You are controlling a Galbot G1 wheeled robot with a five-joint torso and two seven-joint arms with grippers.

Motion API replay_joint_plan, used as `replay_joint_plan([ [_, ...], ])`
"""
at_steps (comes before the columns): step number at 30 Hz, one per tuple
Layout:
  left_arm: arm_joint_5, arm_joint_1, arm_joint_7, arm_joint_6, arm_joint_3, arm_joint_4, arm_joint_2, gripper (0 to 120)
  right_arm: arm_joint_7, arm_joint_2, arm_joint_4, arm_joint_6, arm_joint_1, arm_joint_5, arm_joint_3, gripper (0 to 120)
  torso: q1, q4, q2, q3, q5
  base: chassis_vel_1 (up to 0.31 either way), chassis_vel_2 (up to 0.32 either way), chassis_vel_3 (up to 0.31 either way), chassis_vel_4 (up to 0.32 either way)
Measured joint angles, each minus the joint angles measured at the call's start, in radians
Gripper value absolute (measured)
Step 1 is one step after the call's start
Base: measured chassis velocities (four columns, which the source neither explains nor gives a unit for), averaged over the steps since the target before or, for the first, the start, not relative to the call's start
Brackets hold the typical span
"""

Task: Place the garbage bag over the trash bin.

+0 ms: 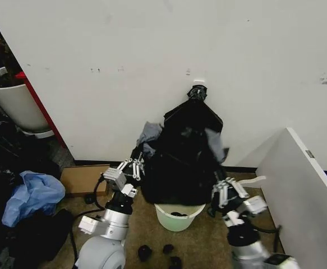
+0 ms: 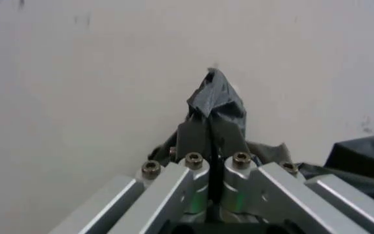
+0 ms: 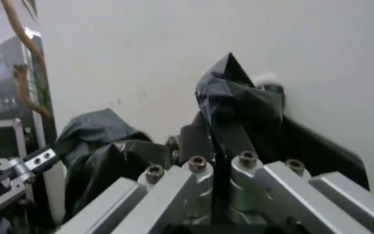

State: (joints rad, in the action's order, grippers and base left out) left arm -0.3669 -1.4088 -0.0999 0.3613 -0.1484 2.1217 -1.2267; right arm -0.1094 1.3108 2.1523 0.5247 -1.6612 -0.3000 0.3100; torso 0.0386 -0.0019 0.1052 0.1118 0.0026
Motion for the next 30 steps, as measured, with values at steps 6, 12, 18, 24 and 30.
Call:
replay_joint_plan([
  [6, 0.01, 0.031, 0.018, 0.019, 0.017, -0.073, -0.025, 0, -0.036, 0.0, -0.076, -0.001, 0.056, -0.064, 0.01, 0, 0.0, -0.0001, 0.0, 0.0, 0.0, 0.0, 0.0, 0.0, 0.0],
  [12, 0.031, 0.058, 0.027, 0.025, 0.018, -0.093, -0.03, 0, -0.062, -0.009, -0.106, -0.015, 0.111, -0.108, 0.008, 0, 0.0, -0.0001, 0.0, 0.0, 0.0, 0.0, 0.0, 0.0, 0.0],
  [18, 0.031, 0.083, 0.029, 0.032, 0.008, -0.086, -0.03, 0, -0.08, 0.011, -0.134, -0.021, 0.164, -0.138, -0.007, 0, 0.0, -0.0001, 0.0, 0.0, 0.0001, 0.0, 0.0, 0.0, 0.0],
  [24, 0.001, 0.106, 0.036, 0.028, 0.001, -0.06, -0.028, 0, -0.106, 0.021, -0.092, -0.035, 0.185, -0.18, -0.002, 0, 0.0, -0.0001, 0.0, 0.0, -0.0001, 0.0, 0.0, 0.0, 0.0],
  [30, -0.007, 0.107, 0.038, 0.018, 0.011, -0.069, -0.029, 0, -0.114, 0.002, -0.074, -0.052, 0.176, -0.168, 0.001, 0, 0.0, -0.0002, 0.0, 0.0, 0.0001, 0.0, 0.0, 0.0, 0.0],
])
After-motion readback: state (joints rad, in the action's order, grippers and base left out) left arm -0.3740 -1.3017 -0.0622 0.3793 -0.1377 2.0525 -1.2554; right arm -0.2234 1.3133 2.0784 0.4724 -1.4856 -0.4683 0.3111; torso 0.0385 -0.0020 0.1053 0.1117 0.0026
